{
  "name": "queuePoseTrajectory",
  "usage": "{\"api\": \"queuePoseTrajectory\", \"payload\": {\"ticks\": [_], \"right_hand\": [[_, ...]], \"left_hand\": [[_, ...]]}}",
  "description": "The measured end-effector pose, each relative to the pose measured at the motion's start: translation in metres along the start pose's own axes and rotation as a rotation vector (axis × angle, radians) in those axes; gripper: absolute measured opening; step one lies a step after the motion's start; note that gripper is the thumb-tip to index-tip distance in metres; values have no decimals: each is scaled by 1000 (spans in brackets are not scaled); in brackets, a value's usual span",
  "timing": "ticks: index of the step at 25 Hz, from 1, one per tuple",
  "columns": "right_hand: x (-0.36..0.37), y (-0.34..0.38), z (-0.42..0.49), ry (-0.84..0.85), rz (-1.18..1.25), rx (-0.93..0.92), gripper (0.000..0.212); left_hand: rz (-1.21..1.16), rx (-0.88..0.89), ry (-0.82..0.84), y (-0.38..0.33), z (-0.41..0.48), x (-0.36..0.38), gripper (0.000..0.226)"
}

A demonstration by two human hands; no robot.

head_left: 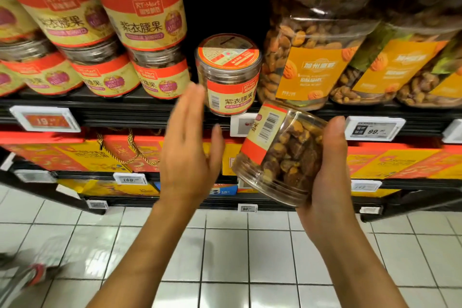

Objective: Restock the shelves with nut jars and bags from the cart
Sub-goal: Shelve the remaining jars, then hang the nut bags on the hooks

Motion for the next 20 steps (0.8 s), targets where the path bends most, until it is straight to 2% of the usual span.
{"api": "queuePoseTrajectory", "payload": {"ticks": [2,5,8,12,14,16,18,20], "right_hand": [[2,2,3,2,19,-13,66],[5,5,7,17,44,-46,66],[6,6,10,21,54,-50,56],[6,5,12,32,52,-61,53],[7,6,13,30,48,-56,53],[7,7,14,36,34,-41,53],[10,9,14,59,-3,-30,55],[15,12,16,88,-63,32,64]], "left_hand": [[86,114,148,-8,-18,9,55],[121,65,262,-2,-16,19,65],[131,-1,257,11,-8,14,65],[184,156,224,-2,-1,19,61],[191,149,267,-4,4,21,57],[158,82,291,0,9,18,58],[74,48,240,4,11,6,56],[4,129,196,3,15,-12,60]]}}
Point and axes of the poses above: each hand's wrist, its own z-axis towards the middle knuckle, its own x-axis out of the palm, y = z × x, the point moved 3 cm from there along z, towards the middle knuckle, and after that the axes turned 3 degrees about -x, right-handed, at the moved point
